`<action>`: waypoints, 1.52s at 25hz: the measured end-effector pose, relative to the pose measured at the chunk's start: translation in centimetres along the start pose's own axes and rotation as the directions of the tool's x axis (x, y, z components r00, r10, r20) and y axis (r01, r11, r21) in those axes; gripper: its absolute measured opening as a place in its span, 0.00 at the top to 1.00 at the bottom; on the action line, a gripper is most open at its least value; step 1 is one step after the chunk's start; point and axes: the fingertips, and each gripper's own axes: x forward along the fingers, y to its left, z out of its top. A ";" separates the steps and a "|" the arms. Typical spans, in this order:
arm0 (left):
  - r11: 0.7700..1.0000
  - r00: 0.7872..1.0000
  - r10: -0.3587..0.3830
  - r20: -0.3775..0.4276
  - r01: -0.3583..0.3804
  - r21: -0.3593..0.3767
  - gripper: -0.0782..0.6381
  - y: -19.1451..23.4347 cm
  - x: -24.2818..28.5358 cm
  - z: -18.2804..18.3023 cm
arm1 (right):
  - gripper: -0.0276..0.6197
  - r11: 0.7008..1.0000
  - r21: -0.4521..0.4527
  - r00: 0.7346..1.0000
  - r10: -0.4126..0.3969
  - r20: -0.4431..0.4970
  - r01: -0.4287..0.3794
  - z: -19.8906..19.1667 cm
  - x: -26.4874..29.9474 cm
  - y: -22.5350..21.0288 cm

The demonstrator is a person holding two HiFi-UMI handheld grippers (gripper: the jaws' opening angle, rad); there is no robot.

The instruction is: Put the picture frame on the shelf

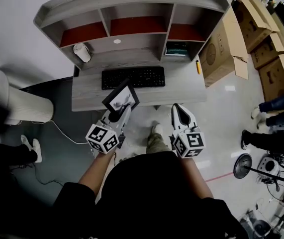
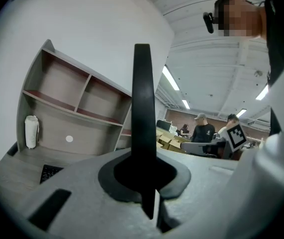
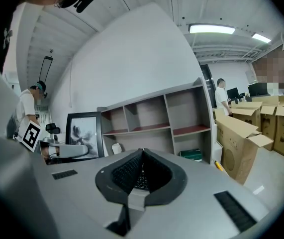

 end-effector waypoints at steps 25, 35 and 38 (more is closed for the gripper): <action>0.992 0.989 -0.116 -0.091 0.119 0.033 0.86 -1.2 26.2 2.7 | 0.94 0.998 0.032 0.998 -0.054 0.033 0.053 6.6 9.5 -19.1; 0.959 0.951 -0.280 -0.131 0.283 0.005 0.86 -0.7 36.6 4.5 | 0.94 0.986 0.057 0.987 -0.156 0.021 0.155 7.6 11.9 -22.5; 0.951 0.943 -0.304 -0.137 0.308 0.005 0.86 -0.9 39.5 5.2 | 0.94 0.980 0.093 0.983 -0.178 0.034 0.174 8.1 13.0 -23.6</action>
